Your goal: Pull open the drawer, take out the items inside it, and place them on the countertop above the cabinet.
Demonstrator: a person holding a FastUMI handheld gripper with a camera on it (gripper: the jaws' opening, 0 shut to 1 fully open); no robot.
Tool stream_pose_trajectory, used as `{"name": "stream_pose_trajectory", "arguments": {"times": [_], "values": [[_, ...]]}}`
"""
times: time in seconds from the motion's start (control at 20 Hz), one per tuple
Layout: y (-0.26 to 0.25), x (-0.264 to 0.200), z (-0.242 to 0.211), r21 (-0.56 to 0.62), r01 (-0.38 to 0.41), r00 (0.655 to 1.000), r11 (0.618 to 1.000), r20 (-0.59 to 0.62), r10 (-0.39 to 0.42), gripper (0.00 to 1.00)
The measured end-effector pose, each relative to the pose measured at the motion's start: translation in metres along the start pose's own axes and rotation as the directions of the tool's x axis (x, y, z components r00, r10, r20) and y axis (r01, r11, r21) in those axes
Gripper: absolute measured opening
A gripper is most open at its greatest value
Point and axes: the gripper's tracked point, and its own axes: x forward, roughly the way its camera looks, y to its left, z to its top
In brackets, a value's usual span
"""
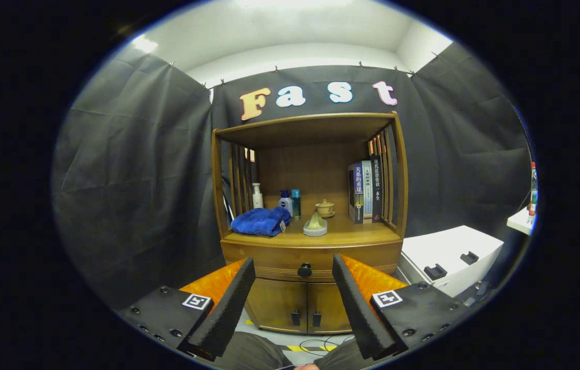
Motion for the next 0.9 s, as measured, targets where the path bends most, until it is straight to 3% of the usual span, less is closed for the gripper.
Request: {"name": "stream_pose_trajectory", "arguments": {"times": [0.3,0.9], "values": [[-0.01,-0.001,-0.006,-0.041,0.07,0.998,0.997,0.0,-0.07,0.98],[-0.003,0.0,0.009,-0.005,0.059,0.998,0.998,0.033,-0.058,0.98]]}}
